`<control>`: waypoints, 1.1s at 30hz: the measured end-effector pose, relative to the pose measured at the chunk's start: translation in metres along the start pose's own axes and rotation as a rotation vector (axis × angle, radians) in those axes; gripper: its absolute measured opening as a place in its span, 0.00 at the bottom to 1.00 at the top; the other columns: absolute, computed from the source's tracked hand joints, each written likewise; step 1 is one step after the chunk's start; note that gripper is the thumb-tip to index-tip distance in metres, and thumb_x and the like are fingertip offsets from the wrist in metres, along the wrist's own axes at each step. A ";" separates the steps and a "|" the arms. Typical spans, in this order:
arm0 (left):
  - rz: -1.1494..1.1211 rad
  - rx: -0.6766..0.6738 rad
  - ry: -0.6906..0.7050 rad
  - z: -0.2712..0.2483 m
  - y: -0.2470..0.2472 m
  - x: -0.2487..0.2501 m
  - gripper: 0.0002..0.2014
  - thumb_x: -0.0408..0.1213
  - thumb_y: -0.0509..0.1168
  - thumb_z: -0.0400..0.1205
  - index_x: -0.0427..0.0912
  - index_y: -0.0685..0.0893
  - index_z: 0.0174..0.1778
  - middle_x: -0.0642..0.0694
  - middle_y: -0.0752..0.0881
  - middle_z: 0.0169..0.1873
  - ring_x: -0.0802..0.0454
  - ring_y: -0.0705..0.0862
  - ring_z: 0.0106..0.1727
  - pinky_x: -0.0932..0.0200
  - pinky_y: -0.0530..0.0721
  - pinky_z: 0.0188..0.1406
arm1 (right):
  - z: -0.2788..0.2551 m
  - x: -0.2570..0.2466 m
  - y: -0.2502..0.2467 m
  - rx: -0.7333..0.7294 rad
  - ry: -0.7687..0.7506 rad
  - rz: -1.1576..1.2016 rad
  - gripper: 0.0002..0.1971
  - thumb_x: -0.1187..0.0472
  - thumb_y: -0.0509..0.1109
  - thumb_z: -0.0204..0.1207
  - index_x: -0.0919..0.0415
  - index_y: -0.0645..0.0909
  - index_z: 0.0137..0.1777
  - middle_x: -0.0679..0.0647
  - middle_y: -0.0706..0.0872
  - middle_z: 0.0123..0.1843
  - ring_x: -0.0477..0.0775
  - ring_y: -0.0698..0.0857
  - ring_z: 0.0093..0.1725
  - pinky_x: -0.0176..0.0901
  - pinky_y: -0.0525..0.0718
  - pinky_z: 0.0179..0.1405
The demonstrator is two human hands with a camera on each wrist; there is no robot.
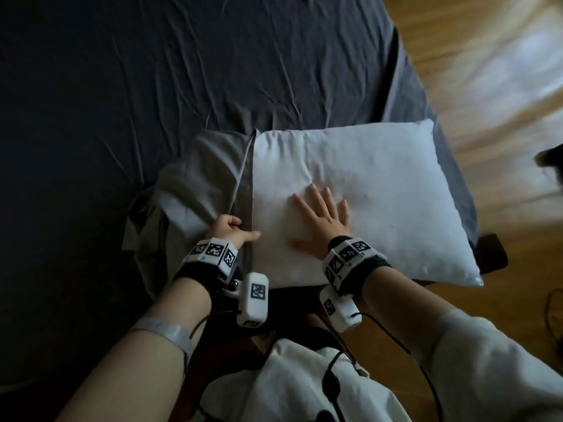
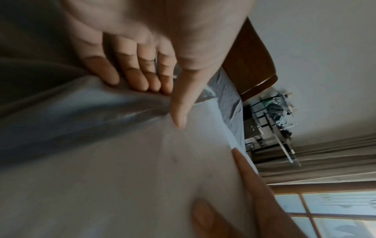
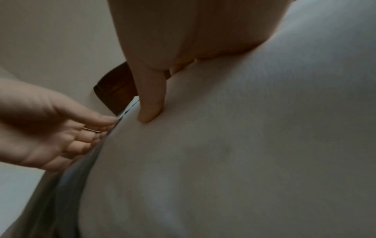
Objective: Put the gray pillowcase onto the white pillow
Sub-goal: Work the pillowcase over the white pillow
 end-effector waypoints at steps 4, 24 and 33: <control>0.116 0.080 -0.036 0.003 0.003 -0.020 0.18 0.42 0.76 0.69 0.40 0.80 0.51 0.40 0.84 0.54 0.43 0.82 0.57 0.56 0.76 0.58 | -0.009 -0.005 0.024 -0.069 -0.013 -0.061 0.56 0.38 0.76 0.60 0.30 0.36 0.76 0.48 0.26 0.81 0.60 0.25 0.79 0.70 0.28 0.73; -0.113 -0.234 0.101 -0.033 0.050 -0.045 0.11 0.29 0.71 0.74 0.46 0.79 0.30 0.54 0.80 0.14 0.66 0.75 0.16 0.70 0.73 0.19 | -0.018 0.008 0.024 0.097 -0.003 0.031 0.49 0.46 0.76 0.64 0.34 0.47 0.79 0.46 0.37 0.84 0.54 0.35 0.82 0.58 0.32 0.78; -0.363 -0.091 -0.378 -0.037 0.056 -0.156 0.23 0.46 0.60 0.82 0.31 0.72 0.66 0.36 0.81 0.60 0.44 0.83 0.46 0.50 0.82 0.36 | -0.075 0.017 0.069 0.082 0.076 0.005 0.50 0.52 0.75 0.68 0.36 0.40 0.79 0.48 0.30 0.82 0.54 0.30 0.81 0.54 0.27 0.76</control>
Point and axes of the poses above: each hand's wrist, its own z-axis towards the middle knuckle, its own y-axis out of the palm, x = y × z, the point moved 9 cm from there along z, towards the middle knuckle
